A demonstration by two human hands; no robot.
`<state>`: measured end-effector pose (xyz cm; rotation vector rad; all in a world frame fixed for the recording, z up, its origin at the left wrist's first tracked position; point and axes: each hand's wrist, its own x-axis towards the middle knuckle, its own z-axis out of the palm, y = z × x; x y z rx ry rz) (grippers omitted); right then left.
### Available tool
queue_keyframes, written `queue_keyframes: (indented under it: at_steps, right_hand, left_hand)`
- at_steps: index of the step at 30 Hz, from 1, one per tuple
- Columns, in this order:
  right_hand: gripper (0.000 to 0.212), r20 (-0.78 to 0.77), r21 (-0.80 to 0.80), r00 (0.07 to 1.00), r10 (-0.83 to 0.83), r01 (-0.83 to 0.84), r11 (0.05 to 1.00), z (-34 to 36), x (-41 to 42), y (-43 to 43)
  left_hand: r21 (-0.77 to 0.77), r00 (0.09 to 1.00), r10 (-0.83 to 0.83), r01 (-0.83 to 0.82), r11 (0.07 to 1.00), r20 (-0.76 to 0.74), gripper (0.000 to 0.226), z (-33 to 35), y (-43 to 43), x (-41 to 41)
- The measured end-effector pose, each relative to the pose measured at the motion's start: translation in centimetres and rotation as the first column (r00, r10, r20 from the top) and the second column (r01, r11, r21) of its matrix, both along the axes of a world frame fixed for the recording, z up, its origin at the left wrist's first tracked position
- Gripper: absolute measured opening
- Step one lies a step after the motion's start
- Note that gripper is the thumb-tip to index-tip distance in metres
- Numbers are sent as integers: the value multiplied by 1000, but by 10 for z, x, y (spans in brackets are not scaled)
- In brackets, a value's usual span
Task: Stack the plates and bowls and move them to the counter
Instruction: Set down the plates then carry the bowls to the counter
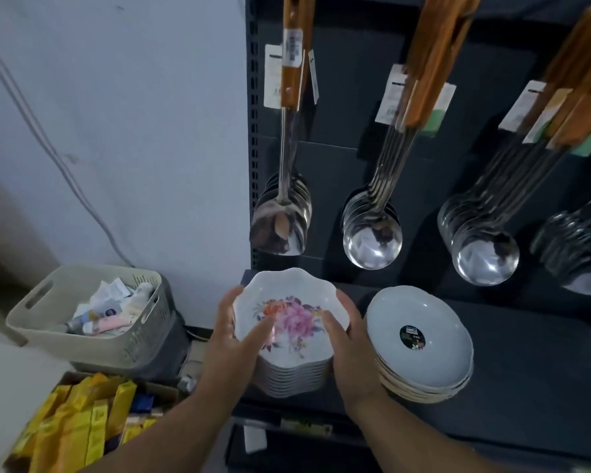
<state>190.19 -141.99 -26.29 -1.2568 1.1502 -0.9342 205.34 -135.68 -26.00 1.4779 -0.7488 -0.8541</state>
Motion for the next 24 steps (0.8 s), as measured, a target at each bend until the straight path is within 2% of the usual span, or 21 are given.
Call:
queue_keyframes:
  at_steps: [3,5,7,13,15,22,24]
  right_hand:
    - [35,14,22,1000,-10,10,1000,-14,9,-5]
    - [44,21,38,1000,-17,16,999,-23,12,-8]
    - [51,16,49,1000,-19,18,999,-33,14,-12]
    - [51,4,42,1000,6,-6,999,-56,15,-20]
    - [57,6,37,1000,11,-11,999,-64,15,-22]
    - [81,-24,27,1000,19,-18,999,-80,16,-24]
    - [80,-38,31,999,19,-18,999,-85,15,-23]
  left_hand:
    - [5,1000,-10,10,1000,6,55,-10,-7,5]
    - [-11,999,-9,9,1000,-40,48,-19,-12,8]
    - [-17,999,-14,13,1000,-52,50,-29,-17,9]
    - [-37,998,-29,27,999,-48,49,-53,-28,15]
    - [-34,998,-42,40,999,-44,50,-60,-31,17]
    - [27,997,-67,68,997,-24,53,-74,-39,21]
    - [55,996,-85,85,995,-3,51,-76,-41,22]
